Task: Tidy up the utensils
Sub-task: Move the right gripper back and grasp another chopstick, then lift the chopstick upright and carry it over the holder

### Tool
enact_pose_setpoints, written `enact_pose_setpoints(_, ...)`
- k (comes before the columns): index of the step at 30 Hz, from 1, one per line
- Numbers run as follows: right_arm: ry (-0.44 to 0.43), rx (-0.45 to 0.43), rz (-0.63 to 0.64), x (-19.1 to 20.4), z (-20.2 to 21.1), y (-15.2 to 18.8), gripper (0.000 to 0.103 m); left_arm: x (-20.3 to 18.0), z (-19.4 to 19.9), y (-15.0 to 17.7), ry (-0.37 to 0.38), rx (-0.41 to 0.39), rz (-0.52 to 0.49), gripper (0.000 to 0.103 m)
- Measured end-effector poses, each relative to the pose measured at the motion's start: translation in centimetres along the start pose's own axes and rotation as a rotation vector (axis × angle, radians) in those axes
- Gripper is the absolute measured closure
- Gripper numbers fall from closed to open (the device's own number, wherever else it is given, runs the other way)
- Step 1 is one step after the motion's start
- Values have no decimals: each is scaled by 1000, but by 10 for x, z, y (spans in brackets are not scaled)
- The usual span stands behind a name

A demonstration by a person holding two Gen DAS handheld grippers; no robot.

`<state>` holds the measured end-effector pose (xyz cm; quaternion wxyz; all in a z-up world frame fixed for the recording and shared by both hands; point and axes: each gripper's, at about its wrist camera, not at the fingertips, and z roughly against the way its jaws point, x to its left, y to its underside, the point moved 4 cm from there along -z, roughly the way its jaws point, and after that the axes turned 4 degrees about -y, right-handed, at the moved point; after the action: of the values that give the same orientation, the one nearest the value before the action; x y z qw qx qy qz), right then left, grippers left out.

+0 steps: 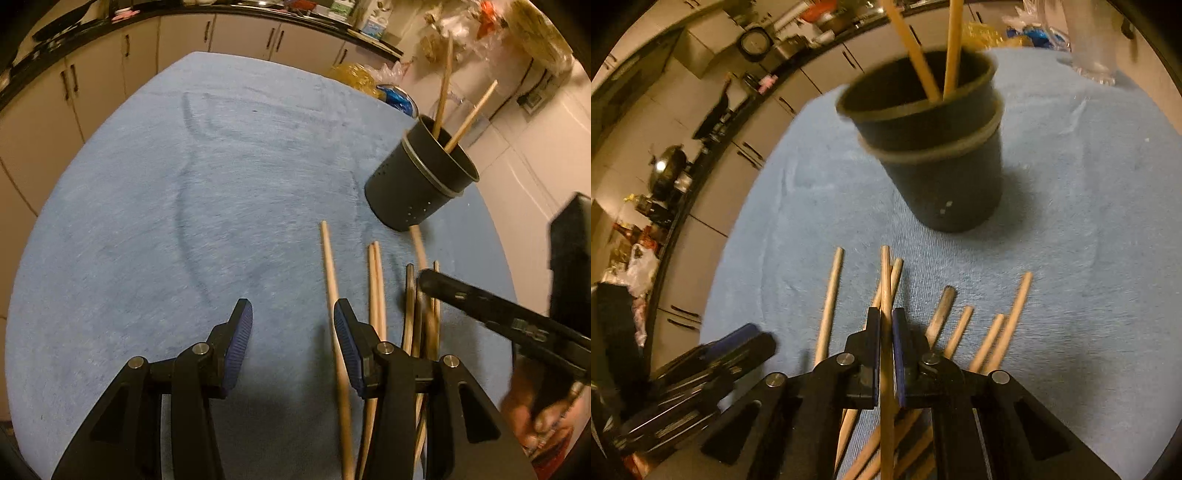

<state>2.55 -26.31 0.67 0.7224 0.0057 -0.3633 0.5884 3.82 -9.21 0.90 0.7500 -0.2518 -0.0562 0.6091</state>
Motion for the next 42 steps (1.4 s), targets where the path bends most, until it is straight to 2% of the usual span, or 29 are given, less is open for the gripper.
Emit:
enact_pose_setpoints(5, -26, -53, -32, -16, 30, 5, 96, -20, -26, -14, -32, 65, -25, 59)
enact_pose_setpoints(8, -36, -65, -46, -23, 40, 9, 96, -31, -34, -19, -135, 54, -79, 73)
enact_pose_setpoints(10, -41, -74, -52, -25, 44, 11, 96, -37, -37, -20, -189, 58, -104, 95)
enact_pose_setpoints(13, -51, -89, -54, -29, 52, 11, 96, -39, -37, -20, -223, 46, -114, 97)
enact_pose_setpoints(17, -55, -118, -45, -29, 66, 12, 96, -35, -26, -16, -161, 27, -94, 97)
enact_pose_setpoints(23, -57, -181, -30, -17, 85, 11, 96, -38, 25, -17, -105, -115, -91, 97)
enact_pose_setpoints(28, -61, -267, 10, 1, 111, 10, 96, -44, 75, -18, -63, -239, -97, 97)
enact_pose_setpoints(32, -59, -328, 34, 11, 128, 13, 96, -49, 103, -18, -43, -303, -103, 97)
enact_pose_setpoints(42, -49, -407, 53, 22, 156, 19, 96, -49, 145, -14, -4, -374, -112, 97)
